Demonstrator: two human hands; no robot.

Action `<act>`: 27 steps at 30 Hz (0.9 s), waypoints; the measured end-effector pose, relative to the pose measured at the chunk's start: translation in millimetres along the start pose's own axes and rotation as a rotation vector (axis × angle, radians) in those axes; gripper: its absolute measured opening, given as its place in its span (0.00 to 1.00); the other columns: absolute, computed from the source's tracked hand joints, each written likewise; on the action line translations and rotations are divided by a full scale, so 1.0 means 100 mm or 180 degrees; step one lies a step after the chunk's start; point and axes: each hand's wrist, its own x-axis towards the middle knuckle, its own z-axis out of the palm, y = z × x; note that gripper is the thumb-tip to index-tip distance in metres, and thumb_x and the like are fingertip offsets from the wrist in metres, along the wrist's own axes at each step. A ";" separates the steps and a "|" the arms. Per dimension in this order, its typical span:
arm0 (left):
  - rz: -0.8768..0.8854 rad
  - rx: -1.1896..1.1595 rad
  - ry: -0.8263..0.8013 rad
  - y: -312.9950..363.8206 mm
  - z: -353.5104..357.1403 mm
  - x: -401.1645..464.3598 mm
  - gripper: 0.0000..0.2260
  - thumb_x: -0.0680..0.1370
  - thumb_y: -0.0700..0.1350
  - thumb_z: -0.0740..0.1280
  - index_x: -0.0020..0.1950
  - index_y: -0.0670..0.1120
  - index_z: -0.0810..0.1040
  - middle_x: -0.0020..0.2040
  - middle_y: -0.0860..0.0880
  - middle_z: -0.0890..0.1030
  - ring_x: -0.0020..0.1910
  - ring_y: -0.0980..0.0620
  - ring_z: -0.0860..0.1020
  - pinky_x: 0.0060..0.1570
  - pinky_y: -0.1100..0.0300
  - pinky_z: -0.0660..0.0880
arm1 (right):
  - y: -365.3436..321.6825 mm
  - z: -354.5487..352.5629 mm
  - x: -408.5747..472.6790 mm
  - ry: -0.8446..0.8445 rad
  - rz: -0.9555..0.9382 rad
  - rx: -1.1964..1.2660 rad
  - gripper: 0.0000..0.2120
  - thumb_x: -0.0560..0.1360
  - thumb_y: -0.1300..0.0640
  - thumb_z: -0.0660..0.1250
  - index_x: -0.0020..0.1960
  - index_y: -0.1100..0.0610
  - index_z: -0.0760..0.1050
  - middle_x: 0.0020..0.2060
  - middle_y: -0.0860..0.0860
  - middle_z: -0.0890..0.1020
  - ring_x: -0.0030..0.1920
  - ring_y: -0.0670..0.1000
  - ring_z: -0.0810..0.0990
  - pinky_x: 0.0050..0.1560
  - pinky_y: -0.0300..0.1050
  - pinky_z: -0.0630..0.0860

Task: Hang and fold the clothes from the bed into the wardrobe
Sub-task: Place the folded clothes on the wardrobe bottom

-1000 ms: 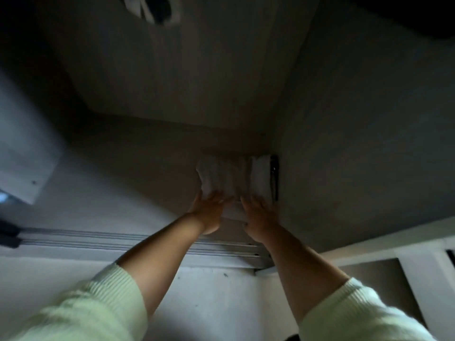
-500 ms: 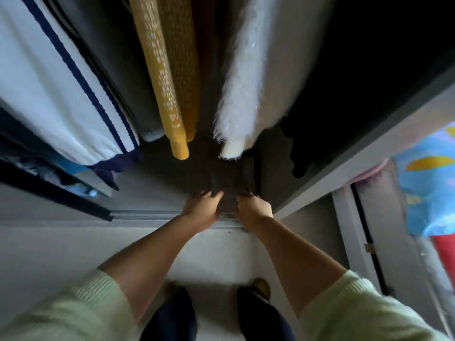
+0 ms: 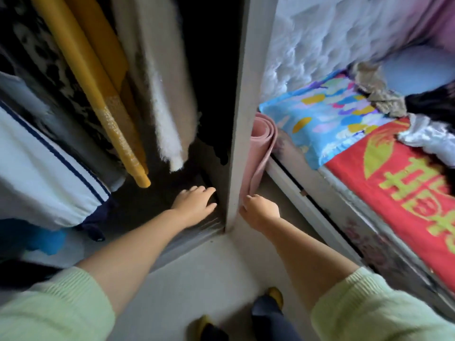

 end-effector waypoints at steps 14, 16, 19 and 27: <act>0.1578 -0.0178 -0.0070 2.40 -0.21 0.69 0.20 0.80 0.54 0.58 0.70 0.49 0.67 0.63 0.49 0.74 0.64 0.49 0.72 0.58 0.53 0.72 | 1.91 -0.40 -1.36 0.0536 0.1956 0.0639 0.12 0.79 0.53 0.54 0.50 0.58 0.74 0.50 0.55 0.79 0.51 0.57 0.78 0.40 0.44 0.68; 0.1806 -0.0068 -0.0176 2.87 -0.13 0.76 0.20 0.80 0.54 0.58 0.70 0.49 0.67 0.63 0.48 0.75 0.64 0.49 0.72 0.57 0.53 0.72 | 2.27 -0.39 -1.59 0.0554 0.2187 0.0739 0.12 0.80 0.52 0.54 0.50 0.57 0.73 0.51 0.55 0.79 0.51 0.57 0.78 0.41 0.45 0.69; 0.2084 0.0045 -0.0270 3.55 0.00 0.83 0.20 0.80 0.54 0.57 0.70 0.49 0.67 0.64 0.48 0.74 0.64 0.48 0.72 0.57 0.52 0.72 | 2.84 -0.35 -1.93 0.0546 0.2483 0.0926 0.11 0.80 0.53 0.53 0.44 0.56 0.70 0.46 0.54 0.79 0.48 0.57 0.78 0.39 0.45 0.69; 0.2385 0.0078 -0.0379 5.21 0.21 1.09 0.21 0.81 0.54 0.57 0.72 0.47 0.65 0.61 0.48 0.76 0.56 0.49 0.76 0.51 0.50 0.76 | 4.36 -0.49 -2.67 0.0725 0.2927 0.1002 0.09 0.80 0.53 0.53 0.45 0.55 0.68 0.45 0.52 0.78 0.43 0.55 0.75 0.39 0.46 0.71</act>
